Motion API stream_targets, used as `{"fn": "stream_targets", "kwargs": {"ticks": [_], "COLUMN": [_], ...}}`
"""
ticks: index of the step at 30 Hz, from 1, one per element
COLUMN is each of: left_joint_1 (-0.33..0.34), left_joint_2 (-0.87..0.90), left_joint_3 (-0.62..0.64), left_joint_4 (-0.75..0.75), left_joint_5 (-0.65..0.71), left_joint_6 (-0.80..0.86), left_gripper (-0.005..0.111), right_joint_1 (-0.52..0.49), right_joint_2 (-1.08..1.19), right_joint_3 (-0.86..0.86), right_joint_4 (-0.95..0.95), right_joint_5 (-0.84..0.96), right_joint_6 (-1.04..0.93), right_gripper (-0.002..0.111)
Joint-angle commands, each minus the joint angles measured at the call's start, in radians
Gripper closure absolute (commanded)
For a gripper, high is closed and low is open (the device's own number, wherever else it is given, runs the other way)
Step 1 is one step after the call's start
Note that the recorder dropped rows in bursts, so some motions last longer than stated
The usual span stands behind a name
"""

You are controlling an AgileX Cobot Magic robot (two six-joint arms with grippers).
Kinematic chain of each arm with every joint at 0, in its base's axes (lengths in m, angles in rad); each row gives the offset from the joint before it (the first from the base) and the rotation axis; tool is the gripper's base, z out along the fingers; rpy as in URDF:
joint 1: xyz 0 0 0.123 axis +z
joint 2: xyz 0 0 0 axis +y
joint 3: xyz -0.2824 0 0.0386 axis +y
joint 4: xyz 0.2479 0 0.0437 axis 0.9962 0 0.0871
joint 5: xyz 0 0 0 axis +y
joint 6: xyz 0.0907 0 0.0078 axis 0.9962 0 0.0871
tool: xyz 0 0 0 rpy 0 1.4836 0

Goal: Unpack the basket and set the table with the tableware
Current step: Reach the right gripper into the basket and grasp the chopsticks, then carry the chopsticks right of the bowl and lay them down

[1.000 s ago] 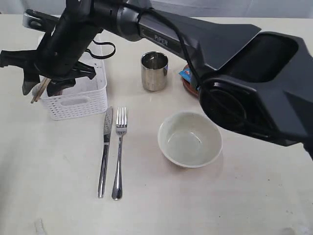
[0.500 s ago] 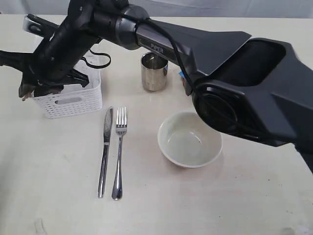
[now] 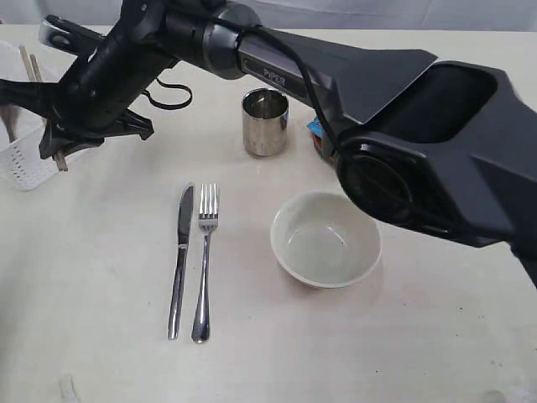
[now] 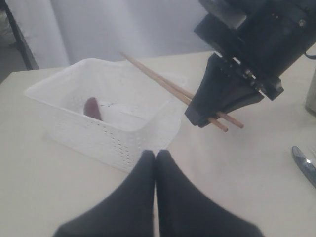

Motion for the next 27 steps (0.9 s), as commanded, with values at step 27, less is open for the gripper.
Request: {"fn": "stream_targets", "kwargs": {"ticks": [27], "left_joint_1": [-0.003], "left_joint_2": [-0.004], "left_joint_3": [0.002], "left_joint_4": [0.000], "left_joint_5": [-0.009], "left_joint_6": [0.001], "left_gripper": [0.106], "right_joint_1": [-0.238], "right_joint_2": [-0.748], "right_joint_3": [0.699], "right_joint_4": [-0.416], "right_joint_5": [0.005], "right_joint_6": [-0.069], "right_gripper": [0.109]}}
